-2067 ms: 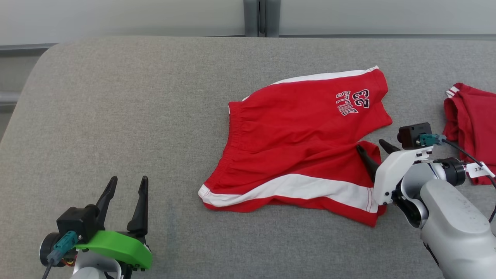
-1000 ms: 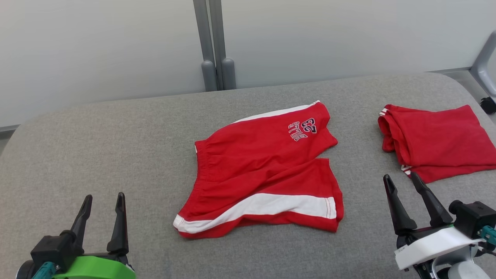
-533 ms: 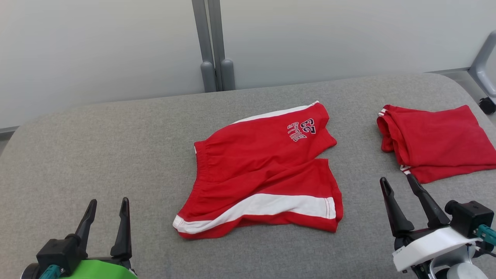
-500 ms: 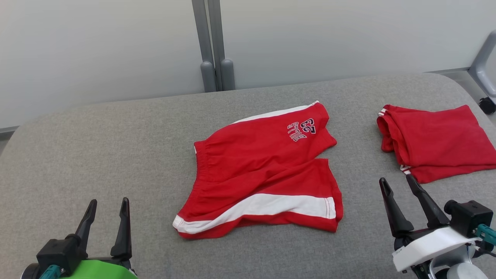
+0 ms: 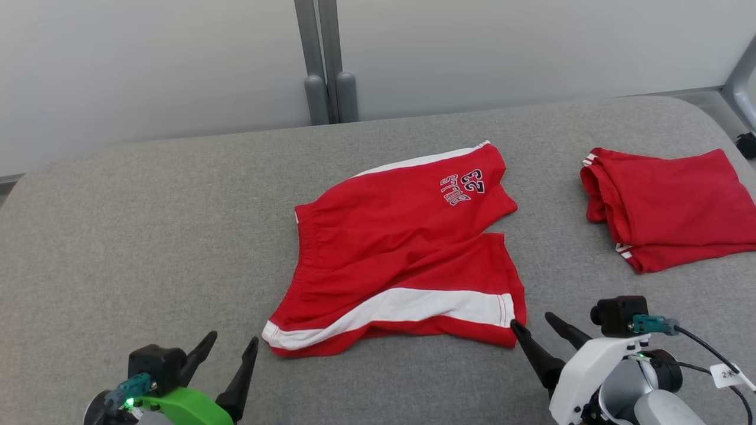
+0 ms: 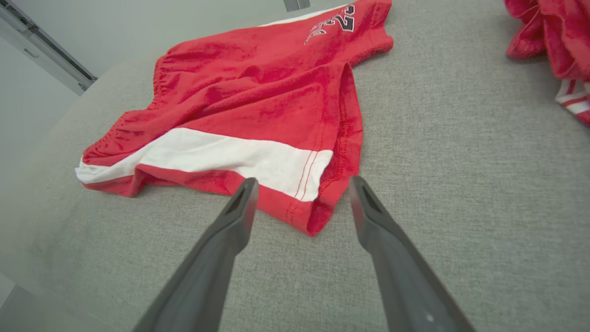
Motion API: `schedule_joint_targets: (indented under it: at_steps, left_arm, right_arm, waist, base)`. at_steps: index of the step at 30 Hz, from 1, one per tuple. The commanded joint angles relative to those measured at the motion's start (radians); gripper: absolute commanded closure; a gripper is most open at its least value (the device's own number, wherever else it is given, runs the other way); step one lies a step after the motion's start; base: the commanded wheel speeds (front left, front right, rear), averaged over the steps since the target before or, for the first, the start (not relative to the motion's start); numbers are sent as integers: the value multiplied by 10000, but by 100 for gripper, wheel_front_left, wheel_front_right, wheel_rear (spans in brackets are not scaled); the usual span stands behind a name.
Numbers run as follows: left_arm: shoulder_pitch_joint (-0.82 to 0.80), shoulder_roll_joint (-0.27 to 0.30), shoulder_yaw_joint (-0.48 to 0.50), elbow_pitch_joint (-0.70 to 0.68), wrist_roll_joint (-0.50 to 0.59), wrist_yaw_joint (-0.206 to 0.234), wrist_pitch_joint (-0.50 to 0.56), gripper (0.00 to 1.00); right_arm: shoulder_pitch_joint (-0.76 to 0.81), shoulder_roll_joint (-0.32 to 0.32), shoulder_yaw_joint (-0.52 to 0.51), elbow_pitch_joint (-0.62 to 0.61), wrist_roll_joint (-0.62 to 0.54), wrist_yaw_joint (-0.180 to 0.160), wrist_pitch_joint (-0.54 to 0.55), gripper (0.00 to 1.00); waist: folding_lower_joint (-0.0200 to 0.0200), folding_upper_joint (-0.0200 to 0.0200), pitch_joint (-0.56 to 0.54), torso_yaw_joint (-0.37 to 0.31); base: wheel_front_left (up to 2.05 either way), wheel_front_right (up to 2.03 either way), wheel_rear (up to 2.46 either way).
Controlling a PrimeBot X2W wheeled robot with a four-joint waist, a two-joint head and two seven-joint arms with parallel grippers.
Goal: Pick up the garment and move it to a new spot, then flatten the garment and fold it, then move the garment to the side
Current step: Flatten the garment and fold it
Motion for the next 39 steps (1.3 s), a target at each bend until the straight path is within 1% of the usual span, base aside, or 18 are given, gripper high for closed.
schedule_joint_targets:
  at_steps: [1, 6, 17, 26, 33, 37, 38, 39]
  left_arm:
    - [-235, 11, -63, 52, 18, -107, 34, 0]
    - [-655, 35, -392, 386, 86, -527, 277, 0]
    - [-1632, -185, -902, 1371, -26, -1011, 762, 0]
    - [-2365, -326, -1324, 2175, -161, -1259, 757, 0]
    - [-2925, -246, -1687, 2900, -364, -1348, 997, 0]
    - [-3007, -157, -1845, 2984, -566, -1367, 1016, 0]
    - [-3004, -129, -1869, 2974, -618, -1372, 995, 0]
    - [-2988, -97, -1900, 2955, -674, -1376, 956, 14]
  right_arm:
    - [-220, 47, 35, 83, 24, -3, 97, 0]
    - [-761, 339, 58, 638, 182, -1, 629, 0]
    - [-1733, 702, 127, 1672, 41, -1, 1165, 0]
    - [-2167, 812, 307, 2109, 197, -1, 1348, 0]
    - [-2382, 881, 601, 2240, 324, -1, 1235, 0]
    - [-2521, 881, 775, 2282, 445, -1, 1112, 0]
    - [-2531, 869, 802, 2299, 472, -1, 1063, 2]
    - [-2540, 856, 839, 2326, 511, -1, 1025, 9]
  waist:
    - [0, 0, 75, 29]
    - [0, 0, 347, 1]
    - [0, 0, 837, 53]
    - [0, 0, 1174, 27]
    - [0, 0, 1351, -66]
    - [0, 0, 1403, -149]
    - [0, 0, 1406, -159]
    - [0, 0, 1408, -168]
  base:
    - [0, 0, 0]
    - [0, 0, 0]
    - [0, 0, 0]
    - [0, 0, 0]
    - [0, 0, 0]
    - [0, 0, 0]
    - [0, 0, 0]
    - [0, 0, 0]
